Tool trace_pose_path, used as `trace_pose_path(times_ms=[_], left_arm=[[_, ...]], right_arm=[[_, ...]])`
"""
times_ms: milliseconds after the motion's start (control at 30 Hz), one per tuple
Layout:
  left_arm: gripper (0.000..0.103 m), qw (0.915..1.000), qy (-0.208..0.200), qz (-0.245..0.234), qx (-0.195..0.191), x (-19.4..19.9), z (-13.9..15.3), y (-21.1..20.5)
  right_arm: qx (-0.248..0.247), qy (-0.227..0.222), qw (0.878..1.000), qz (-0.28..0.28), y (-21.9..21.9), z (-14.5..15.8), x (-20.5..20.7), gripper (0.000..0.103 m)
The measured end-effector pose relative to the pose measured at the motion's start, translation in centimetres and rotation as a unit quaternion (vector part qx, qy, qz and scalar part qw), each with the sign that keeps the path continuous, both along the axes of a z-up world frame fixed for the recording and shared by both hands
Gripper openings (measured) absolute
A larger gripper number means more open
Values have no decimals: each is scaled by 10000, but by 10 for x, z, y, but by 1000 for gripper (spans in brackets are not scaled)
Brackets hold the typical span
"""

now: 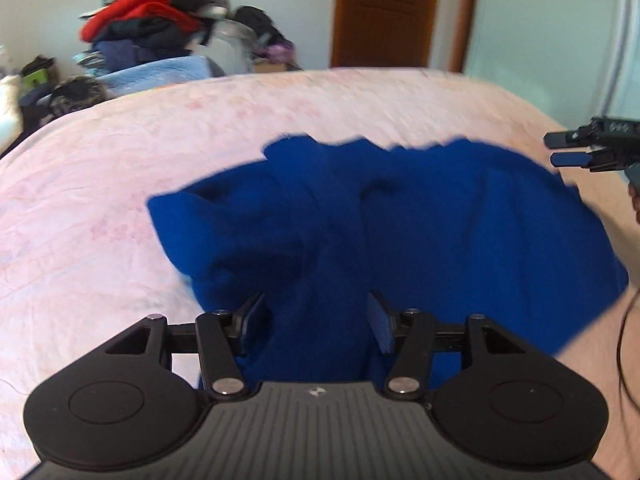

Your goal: Fold small clothes

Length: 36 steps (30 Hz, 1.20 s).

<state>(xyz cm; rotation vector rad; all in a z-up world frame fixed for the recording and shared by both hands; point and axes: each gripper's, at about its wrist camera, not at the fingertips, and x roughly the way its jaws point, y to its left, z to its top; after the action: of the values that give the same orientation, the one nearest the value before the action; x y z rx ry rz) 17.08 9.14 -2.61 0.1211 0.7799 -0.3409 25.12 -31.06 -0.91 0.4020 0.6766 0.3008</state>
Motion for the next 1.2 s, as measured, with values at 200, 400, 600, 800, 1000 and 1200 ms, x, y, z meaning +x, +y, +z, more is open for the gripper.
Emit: trace_pose_path(times_ms=[200, 400, 600, 800, 1000, 1200], left_arm=[[49, 9996, -85, -131, 253, -5, -3, -8], [48, 9982, 46, 69, -601, 0, 8, 15], [48, 9845, 848, 224, -1518, 19, 0, 36], [47, 9588, 1260, 560, -2482, 25, -8, 65], [21, 9394, 1486, 744, -2997, 27, -18, 77], [6, 9434, 1053, 998, -2982, 10, -11, 90]], right_arm=[[890, 228, 9951, 362, -5, -25, -54, 72], [1226, 421, 9914, 183, -14, -34, -82, 72], [1268, 519, 9887, 616, -2, -41, -94, 62], [874, 581, 9920, 699, 13, -44, -94, 19], [828, 588, 9935, 509, 8, -53, -100, 8], [743, 499, 9953, 375, 4, -47, -104, 7]])
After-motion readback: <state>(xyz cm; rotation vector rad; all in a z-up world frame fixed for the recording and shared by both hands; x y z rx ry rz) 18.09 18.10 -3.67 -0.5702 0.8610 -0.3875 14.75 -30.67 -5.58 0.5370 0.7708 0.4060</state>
